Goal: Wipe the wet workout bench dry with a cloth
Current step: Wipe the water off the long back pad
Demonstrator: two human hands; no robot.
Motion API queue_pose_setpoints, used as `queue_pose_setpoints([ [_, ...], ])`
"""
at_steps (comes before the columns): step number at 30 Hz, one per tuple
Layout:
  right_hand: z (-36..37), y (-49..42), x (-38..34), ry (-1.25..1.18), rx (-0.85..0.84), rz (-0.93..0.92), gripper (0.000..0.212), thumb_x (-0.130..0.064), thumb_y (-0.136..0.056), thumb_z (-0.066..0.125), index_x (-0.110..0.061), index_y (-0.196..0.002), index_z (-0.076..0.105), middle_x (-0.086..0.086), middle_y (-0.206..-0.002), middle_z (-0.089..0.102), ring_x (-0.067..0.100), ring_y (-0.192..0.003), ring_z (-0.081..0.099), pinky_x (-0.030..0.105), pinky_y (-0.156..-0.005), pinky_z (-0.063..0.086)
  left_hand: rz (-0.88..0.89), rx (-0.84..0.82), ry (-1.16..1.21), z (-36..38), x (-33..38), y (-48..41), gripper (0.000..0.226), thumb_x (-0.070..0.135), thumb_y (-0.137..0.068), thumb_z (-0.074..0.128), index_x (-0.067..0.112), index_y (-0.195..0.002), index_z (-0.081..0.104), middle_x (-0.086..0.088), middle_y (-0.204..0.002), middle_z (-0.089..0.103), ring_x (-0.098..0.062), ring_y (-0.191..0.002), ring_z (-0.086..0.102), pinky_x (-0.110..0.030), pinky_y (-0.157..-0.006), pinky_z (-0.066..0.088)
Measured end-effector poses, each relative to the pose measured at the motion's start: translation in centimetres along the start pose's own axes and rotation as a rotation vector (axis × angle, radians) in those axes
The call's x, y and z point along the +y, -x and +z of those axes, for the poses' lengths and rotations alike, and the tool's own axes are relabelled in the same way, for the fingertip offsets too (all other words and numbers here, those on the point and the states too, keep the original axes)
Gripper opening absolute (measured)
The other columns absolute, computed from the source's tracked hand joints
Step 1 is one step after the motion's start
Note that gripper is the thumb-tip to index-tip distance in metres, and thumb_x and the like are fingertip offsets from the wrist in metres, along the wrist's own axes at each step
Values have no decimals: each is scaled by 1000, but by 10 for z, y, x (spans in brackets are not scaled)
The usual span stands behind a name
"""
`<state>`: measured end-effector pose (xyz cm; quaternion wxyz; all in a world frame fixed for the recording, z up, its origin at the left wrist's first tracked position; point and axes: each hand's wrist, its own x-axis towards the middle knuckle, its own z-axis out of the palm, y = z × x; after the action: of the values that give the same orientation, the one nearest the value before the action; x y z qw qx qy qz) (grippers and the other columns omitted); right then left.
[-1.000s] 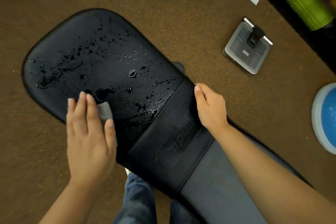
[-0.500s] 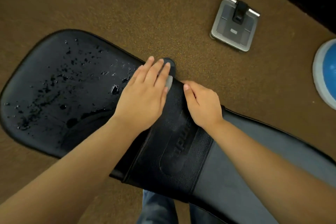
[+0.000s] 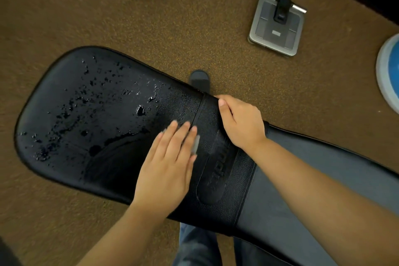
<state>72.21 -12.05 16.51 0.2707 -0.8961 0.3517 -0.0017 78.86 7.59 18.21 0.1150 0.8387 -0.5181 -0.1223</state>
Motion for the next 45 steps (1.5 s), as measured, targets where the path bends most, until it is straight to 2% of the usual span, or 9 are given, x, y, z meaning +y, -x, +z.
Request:
queue_pose_setpoints([
  [5, -1, 1, -1, 14, -9, -15, 45, -36, -97, 26, -17, -119, 61, 7, -85, 67, 29, -78, 63, 37, -67, 48, -53, -10, 48, -1, -14, 59, 50, 33, -98, 32, 15, -144, 35, -4, -149, 39, -22, -143, 25, -33, -118, 13],
  [8, -3, 1, 0, 11, -33, -17, 48, -37, -97, 24, -18, -123, 59, 9, -93, 69, 29, -84, 63, 38, -72, 49, -115, -12, 39, -8, -26, 69, 51, 35, -97, 32, 17, -144, 34, -3, -149, 39, -19, -145, 21, -32, -119, 10],
  [12, -6, 0, 2, -3, -82, -23, 38, -31, -103, 30, -19, -127, 57, 9, -104, 69, 30, -95, 63, 40, -81, 48, -162, -14, 40, -11, -24, 61, 51, 36, -99, 28, 14, -144, 37, -4, -150, 37, -21, -146, 19, -33, -118, 7],
  [20, -18, -6, 7, -88, -212, 27, 38, -33, -103, 32, -25, -132, 56, 5, -118, 67, 26, -112, 58, 32, -90, 41, -61, 86, -49, -1, -12, -44, 49, 30, -102, 29, 10, -146, 36, -11, -150, 38, -30, -143, 25, -40, -116, 17],
  [25, -20, -11, 14, -166, -279, 47, 38, -38, -103, 32, -33, -134, 52, 3, -131, 60, 24, -124, 51, 32, -101, 39, -28, 123, -65, 1, -14, -98, 44, 27, -101, 33, 6, -137, 47, -14, -137, 51, -35, -136, 37, -44, -113, 24],
  [29, -21, -14, 17, -152, -292, 23, 37, -36, -103, 33, -31, -135, 52, 3, -133, 59, 26, -124, 51, 35, -101, 40, 1, 119, -68, 1, -16, -101, 42, 27, -100, 32, 5, -129, 54, -14, -127, 56, -35, -130, 43, -45, -112, 26],
  [37, -21, -11, 18, -151, -267, 12, 37, -35, -103, 34, -32, -134, 53, 2, -131, 61, 27, -122, 53, 37, -100, 41, 15, 54, -12, -4, -17, -16, 45, 26, -102, 30, 11, -143, 41, -6, -148, 40, -26, -144, 24, -38, -117, 13],
  [42, -22, -9, 17, -140, -274, 8, 37, -35, -103, 33, -32, -135, 52, 8, -116, 68, 28, -109, 60, 37, -96, 43, -49, -41, -34, -9, -23, 58, 48, 32, -102, 27, 15, -147, 32, -3, -153, 33, -21, -146, 15, -33, -118, 5],
  [45, -23, -9, 15, -152, -273, 19, 37, -35, -103, 33, -32, -135, 51, 8, -101, 71, 24, -94, 63, 31, -86, 44, -114, -59, -89, -12, -33, 76, 50, 36, -101, 24, 16, -147, 31, -1, -154, 30, -18, -147, 12, -32, -119, 1],
])
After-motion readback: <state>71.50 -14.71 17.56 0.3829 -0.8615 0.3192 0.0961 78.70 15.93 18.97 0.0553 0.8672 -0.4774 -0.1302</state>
